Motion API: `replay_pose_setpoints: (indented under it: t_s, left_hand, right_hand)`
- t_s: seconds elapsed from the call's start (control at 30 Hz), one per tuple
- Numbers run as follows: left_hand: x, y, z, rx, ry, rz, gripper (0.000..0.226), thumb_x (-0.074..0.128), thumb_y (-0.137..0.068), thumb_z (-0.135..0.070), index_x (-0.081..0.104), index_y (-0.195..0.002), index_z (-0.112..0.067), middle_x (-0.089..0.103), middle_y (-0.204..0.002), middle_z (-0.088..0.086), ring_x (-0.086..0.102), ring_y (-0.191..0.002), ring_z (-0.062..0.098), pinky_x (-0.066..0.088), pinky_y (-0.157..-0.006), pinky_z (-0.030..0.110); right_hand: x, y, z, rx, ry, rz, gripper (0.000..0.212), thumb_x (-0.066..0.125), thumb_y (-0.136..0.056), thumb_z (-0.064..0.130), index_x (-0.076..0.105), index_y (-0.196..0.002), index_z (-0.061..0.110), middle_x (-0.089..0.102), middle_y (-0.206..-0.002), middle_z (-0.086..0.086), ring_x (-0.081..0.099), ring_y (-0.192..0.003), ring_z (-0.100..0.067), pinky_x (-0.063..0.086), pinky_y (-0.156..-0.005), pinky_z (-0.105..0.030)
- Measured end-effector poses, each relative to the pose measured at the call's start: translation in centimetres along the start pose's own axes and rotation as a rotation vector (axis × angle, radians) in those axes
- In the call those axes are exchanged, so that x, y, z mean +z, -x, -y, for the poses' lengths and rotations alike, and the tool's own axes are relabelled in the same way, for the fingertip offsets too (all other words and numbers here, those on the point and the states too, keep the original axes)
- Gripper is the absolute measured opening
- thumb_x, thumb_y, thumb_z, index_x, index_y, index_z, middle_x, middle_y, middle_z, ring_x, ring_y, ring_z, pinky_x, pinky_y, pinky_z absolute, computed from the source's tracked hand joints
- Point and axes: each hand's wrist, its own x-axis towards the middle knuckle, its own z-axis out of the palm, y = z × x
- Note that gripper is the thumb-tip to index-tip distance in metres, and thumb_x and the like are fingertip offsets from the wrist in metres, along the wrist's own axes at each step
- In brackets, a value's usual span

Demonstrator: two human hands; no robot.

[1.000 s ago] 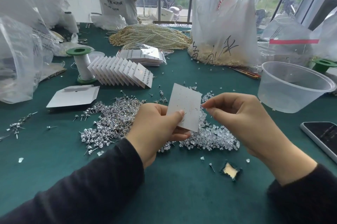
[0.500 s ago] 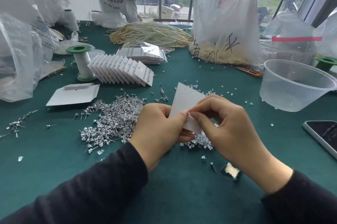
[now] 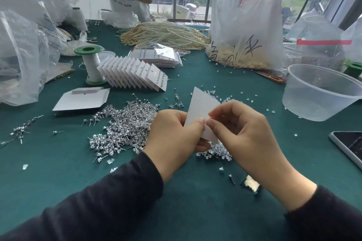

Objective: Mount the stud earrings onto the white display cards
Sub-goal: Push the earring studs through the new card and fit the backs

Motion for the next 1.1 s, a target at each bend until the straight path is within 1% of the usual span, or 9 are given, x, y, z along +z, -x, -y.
replay_pose_setpoints:
  t_s: [0.1, 0.37, 0.67, 0.73, 0.8, 0.87, 0.93, 1.0, 1.1]
  left_hand:
    - [0.1, 0.0, 0.0, 0.021, -0.021, -0.007, 0.017, 0.058, -0.085, -0.005, 0.064, -0.072, 0.005, 0.067, -0.062, 0.017, 0.064, -0.045, 0.02, 0.054, -0.045, 0.024]
    - [0.0, 0.3, -0.4, 0.087, -0.088, -0.002, 0.02, 0.057, -0.087, -0.006, 0.064, -0.072, 0.005, 0.067, -0.061, 0.015, 0.065, -0.047, 0.021, 0.058, -0.05, 0.032]
    - [-0.4, 0.3, -0.4, 0.147, -0.073, 0.021, 0.029, 0.056, -0.088, -0.01, 0.064, -0.063, 0.002, 0.066, -0.053, 0.01, 0.065, -0.047, 0.026, 0.056, -0.047, 0.029]
    - [-0.6, 0.1, -0.4, 0.145, -0.062, 0.044, 0.032, 0.059, -0.087, -0.019, 0.063, -0.065, 0.004, 0.065, -0.054, 0.011, 0.065, -0.047, 0.026, 0.056, -0.047, 0.029]
    - [-0.9, -0.5, -0.8, 0.091, -0.033, 0.149, 0.051, 0.059, -0.078, -0.044, 0.063, -0.07, 0.007, 0.066, -0.062, 0.016, 0.066, -0.052, 0.025, 0.057, -0.051, 0.03]
    - [-1.7, -1.2, -1.6, 0.008, -0.013, 0.259, 0.063, 0.048, -0.065, -0.064, 0.068, -0.07, -0.004, 0.07, -0.068, 0.013, 0.067, -0.061, 0.023, 0.055, -0.056, 0.027]
    - [-2.9, -1.9, -1.9, 0.102, -0.232, 0.252, 0.056, 0.042, -0.072, -0.064, 0.068, -0.079, -0.015, 0.071, -0.074, 0.003, 0.065, -0.068, 0.016, 0.05, -0.059, 0.016]
    - [-4.3, -2.5, -1.7, 0.326, -0.727, 0.165, 0.043, 0.052, -0.077, -0.055, 0.065, -0.098, -0.02, 0.064, -0.082, -0.009, 0.057, -0.072, 0.005, 0.042, -0.062, 0.007]
    - [-5.1, -2.6, -1.3, 0.347, -1.121, 0.299, 0.066, 0.062, -0.069, -0.058, 0.052, -0.125, -0.025, 0.054, -0.115, -0.012, 0.046, -0.105, 0.003, 0.034, -0.09, 0.015]
  right_hand:
    - [0.0, 0.0, 0.1, -0.038, 0.037, 0.001, 0.007, 0.068, -0.077, 0.013, 0.064, -0.072, 0.013, 0.063, -0.071, 0.0, 0.06, -0.068, -0.019, 0.051, -0.066, -0.036]
    - [0.3, 0.2, 0.0, -0.17, 0.143, -0.026, 0.011, 0.068, -0.077, -0.004, 0.065, -0.072, 0.004, 0.06, -0.074, -0.003, 0.058, -0.068, -0.015, 0.049, -0.064, -0.032]
    - [0.3, 0.2, 0.2, -0.257, 0.158, -0.051, 0.007, 0.066, -0.075, -0.002, 0.067, -0.071, 0.004, 0.061, -0.074, 0.001, 0.058, -0.068, -0.012, 0.049, -0.063, -0.025]
    - [0.3, 0.2, 0.2, -0.251, 0.148, -0.049, 0.009, 0.067, -0.075, -0.004, 0.067, -0.071, 0.004, 0.061, -0.074, 0.002, 0.058, -0.067, -0.012, 0.049, -0.063, -0.026]
    - [0.1, 0.1, 0.2, -0.247, 0.141, -0.068, 0.008, 0.067, -0.075, -0.001, 0.066, -0.071, 0.005, 0.062, -0.075, 0.002, 0.059, -0.068, -0.012, 0.049, -0.064, -0.026]
    - [-0.4, -0.3, 0.2, -0.225, 0.122, -0.122, 0.009, 0.068, -0.076, 0.003, 0.065, -0.072, 0.011, 0.063, -0.077, 0.003, 0.059, -0.072, -0.013, 0.049, -0.067, -0.026]
    - [-1.1, -0.7, 0.1, -0.159, 0.071, -0.203, 0.016, 0.069, -0.078, 0.003, 0.064, -0.074, 0.018, 0.064, -0.08, 0.003, 0.061, -0.076, -0.011, 0.049, -0.07, -0.022]
    - [-1.9, -1.1, -0.1, -0.056, 0.006, -0.288, 0.019, 0.069, -0.08, 0.006, 0.063, -0.075, 0.024, 0.066, -0.08, 0.003, 0.063, -0.077, -0.009, 0.049, -0.071, -0.021]
    - [-2.9, -1.6, -0.5, 0.053, -0.103, -0.386, 0.02, 0.068, -0.081, 0.008, 0.065, -0.072, 0.025, 0.067, -0.072, 0.008, 0.062, -0.07, -0.005, 0.049, -0.068, -0.019]
